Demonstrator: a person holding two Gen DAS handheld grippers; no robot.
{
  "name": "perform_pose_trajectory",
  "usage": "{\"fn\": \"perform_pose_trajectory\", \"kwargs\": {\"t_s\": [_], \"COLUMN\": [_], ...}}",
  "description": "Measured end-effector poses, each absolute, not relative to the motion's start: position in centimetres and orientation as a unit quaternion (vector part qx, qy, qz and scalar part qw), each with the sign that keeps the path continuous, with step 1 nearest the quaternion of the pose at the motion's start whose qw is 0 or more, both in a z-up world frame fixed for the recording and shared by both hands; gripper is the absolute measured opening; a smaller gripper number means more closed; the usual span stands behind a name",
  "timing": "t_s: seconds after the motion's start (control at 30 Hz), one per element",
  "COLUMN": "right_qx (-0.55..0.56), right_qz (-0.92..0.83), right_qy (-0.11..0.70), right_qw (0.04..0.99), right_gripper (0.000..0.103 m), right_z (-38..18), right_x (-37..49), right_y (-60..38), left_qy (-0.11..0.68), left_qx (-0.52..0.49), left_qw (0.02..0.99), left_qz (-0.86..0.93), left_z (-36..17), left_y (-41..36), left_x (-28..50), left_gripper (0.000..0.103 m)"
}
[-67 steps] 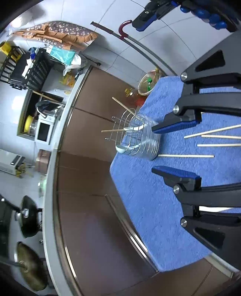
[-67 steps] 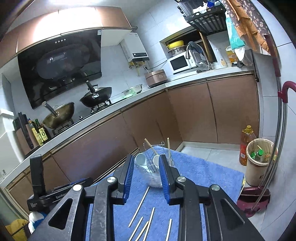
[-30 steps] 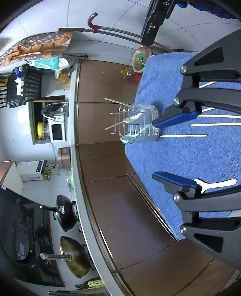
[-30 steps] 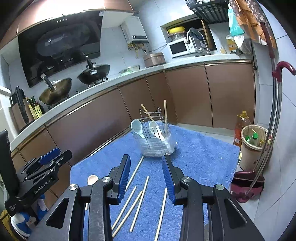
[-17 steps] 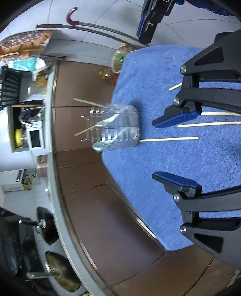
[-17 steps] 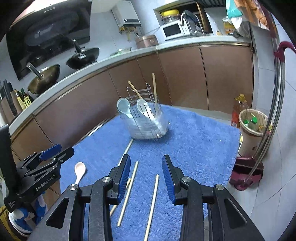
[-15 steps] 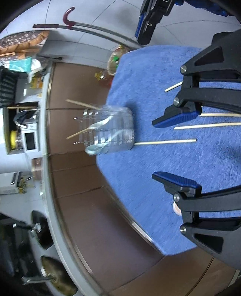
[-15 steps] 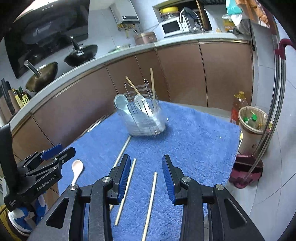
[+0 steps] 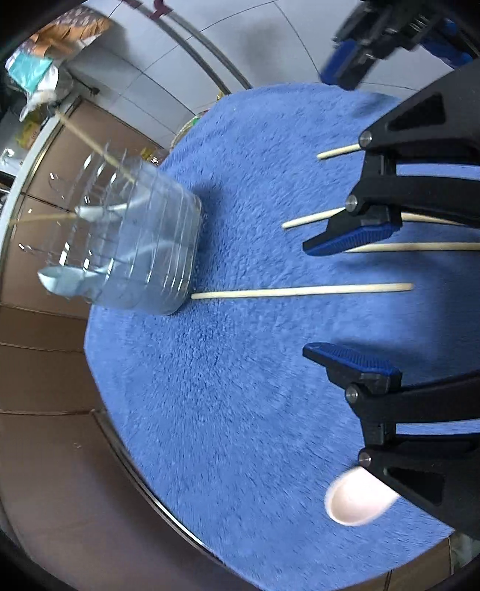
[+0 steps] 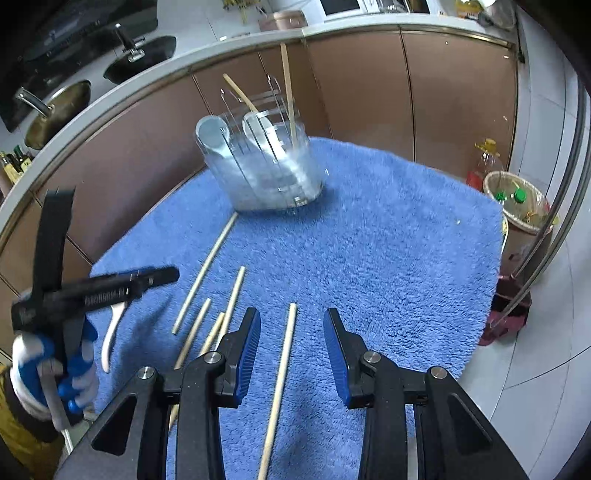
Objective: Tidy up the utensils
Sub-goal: 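Grasp a wooden chopstick with the left gripper while the right gripper grasps another chopstick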
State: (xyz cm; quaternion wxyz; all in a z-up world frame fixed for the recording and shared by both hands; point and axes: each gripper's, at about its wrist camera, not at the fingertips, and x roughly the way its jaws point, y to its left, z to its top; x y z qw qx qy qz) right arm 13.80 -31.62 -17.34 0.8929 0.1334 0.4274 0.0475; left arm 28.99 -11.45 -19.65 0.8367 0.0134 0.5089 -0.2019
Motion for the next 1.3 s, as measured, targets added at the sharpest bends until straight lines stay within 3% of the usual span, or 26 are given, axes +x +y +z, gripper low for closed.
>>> {"fn": "perform_pose_trajectory", "kwargs": {"t_s": [0.17, 0.43, 0.6, 1.1, 1.3], "right_qx": [0.134, 0.133, 0.137, 0.054, 0.034], "right_qz": [0.046, 0.05, 0.065, 0.051, 0.042], "right_qy": [0.447, 0.468, 0.486, 0.527, 0.53], "right_qw": [0.883, 0.872, 0.861, 0.846, 0.846], "right_gripper": [0.033, 0.033, 0.033, 0.024, 0.01], "right_z": [-19.0, -20.5, -21.3, -22.5, -22.6], "right_x": [14.6, 15.5, 16.5, 19.9, 20.5], "right_y": [-32.2, -32.3, -32.1, -29.1, -28.9], "left_qy": [0.529, 0.55, 0.56, 0.551, 0.552], "left_qx": [0.017, 0.03, 0.029, 0.054, 0.05], "left_qw": [0.823, 0.814, 0.806, 0.81, 0.808], "left_qz": [-0.208, -0.187, -0.19, -0.195, -0.199], "left_z": [-20.8, -22.4, -22.8, -23.0, -22.7], "left_y": [-13.2, -14.9, -15.6, -16.4, -15.9], "left_x": [31.9, 36.0, 37.7, 37.6, 36.0], "left_gripper": [0.046, 0.021, 0.013, 0.005, 0.005]}}
